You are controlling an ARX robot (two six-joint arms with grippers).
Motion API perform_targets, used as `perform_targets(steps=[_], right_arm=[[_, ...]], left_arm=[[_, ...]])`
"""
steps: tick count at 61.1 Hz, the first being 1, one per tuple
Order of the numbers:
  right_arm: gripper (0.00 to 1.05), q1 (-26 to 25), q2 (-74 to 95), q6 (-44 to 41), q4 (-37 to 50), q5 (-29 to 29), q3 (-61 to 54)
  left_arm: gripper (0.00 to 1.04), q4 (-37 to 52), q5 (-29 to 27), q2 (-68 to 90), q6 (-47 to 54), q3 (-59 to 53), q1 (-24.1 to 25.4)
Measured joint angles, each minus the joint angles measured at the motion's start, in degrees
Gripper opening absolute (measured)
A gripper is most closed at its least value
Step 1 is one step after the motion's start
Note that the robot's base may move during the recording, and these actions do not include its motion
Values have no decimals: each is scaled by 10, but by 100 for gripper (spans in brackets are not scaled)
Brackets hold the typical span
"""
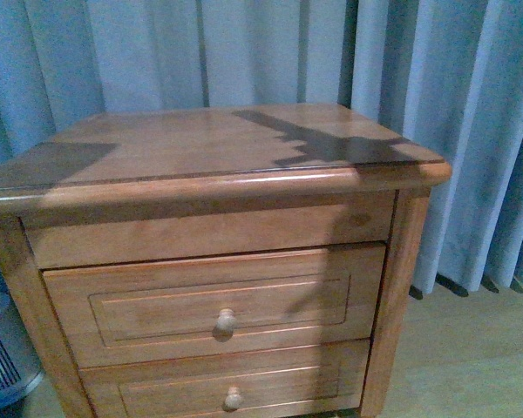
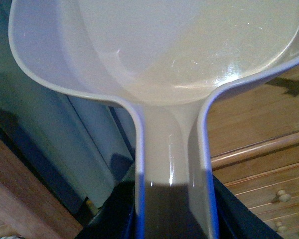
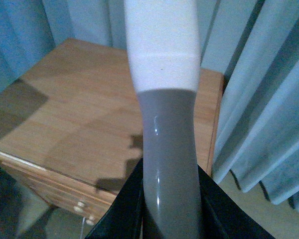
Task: Clean up trash
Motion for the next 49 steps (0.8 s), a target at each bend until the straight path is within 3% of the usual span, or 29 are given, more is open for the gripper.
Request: perform_targets(steps=[16, 33, 49], right_arm=[[20, -38, -189, -2, 153, -12, -212], [20, -69, -365, 3, 251, -12, -429], [20, -17, -504, 8, 290, 67, -570]], left_arm=[[26, 0, 0, 0, 0, 0, 0], [26, 0, 0, 0, 0, 0, 0], [26, 0, 0, 0, 0, 0, 0]])
